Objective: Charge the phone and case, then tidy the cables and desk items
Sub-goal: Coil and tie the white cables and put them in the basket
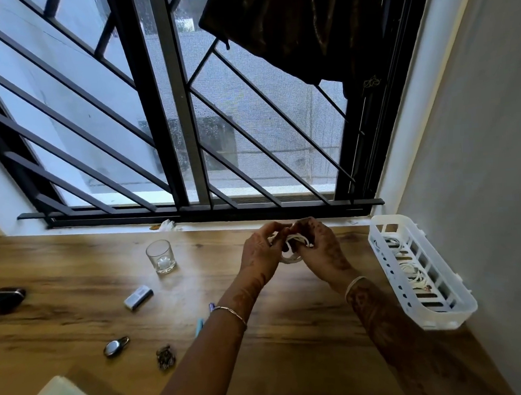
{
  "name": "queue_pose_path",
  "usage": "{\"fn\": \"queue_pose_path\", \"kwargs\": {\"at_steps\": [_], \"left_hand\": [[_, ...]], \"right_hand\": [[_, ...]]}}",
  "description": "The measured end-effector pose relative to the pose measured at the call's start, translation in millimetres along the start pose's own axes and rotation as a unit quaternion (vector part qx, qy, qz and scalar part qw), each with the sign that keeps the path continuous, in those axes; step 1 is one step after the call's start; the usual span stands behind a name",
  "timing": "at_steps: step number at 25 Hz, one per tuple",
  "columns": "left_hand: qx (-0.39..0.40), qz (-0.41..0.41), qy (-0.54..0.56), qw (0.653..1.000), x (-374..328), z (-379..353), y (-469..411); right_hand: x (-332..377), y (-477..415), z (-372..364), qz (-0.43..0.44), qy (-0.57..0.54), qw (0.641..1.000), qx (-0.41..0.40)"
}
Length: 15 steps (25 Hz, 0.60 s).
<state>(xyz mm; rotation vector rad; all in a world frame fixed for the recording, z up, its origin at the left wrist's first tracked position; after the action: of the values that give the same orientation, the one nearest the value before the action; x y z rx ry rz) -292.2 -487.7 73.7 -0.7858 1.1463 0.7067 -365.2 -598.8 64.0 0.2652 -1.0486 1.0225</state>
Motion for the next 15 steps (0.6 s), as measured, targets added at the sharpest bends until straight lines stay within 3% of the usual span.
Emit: {"fn": "queue_pose_path", "kwargs": {"at_steps": [5,9,15], "left_hand": [[0.069,-0.03,-0.11,0.991,-13,0,4],[0.111,-0.129,-0.342,0.924,-24,-10,11],[0.073,-0.121,-0.426,0.894,-27,-22,17]], "right_hand": [[-9,-5,3,0.009,0.016,1.0,-0.001],[-14,-2,-4,0.006,0.032,0.999,-0.01],[-15,-1,-4,0.011,0.069,0.997,-0.022]]}}
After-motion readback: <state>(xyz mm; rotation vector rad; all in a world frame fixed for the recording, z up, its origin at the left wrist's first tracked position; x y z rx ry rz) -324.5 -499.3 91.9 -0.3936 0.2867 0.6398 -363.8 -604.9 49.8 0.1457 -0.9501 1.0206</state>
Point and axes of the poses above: each hand's wrist, its own y-axis away from the middle knuckle, its own z-axis out of the back of the hand, x = y × z, the point moved 3 cm from there along -y, towards the middle knuckle, and after that the axes turned 14 degrees about y, right-handed, at the moved point
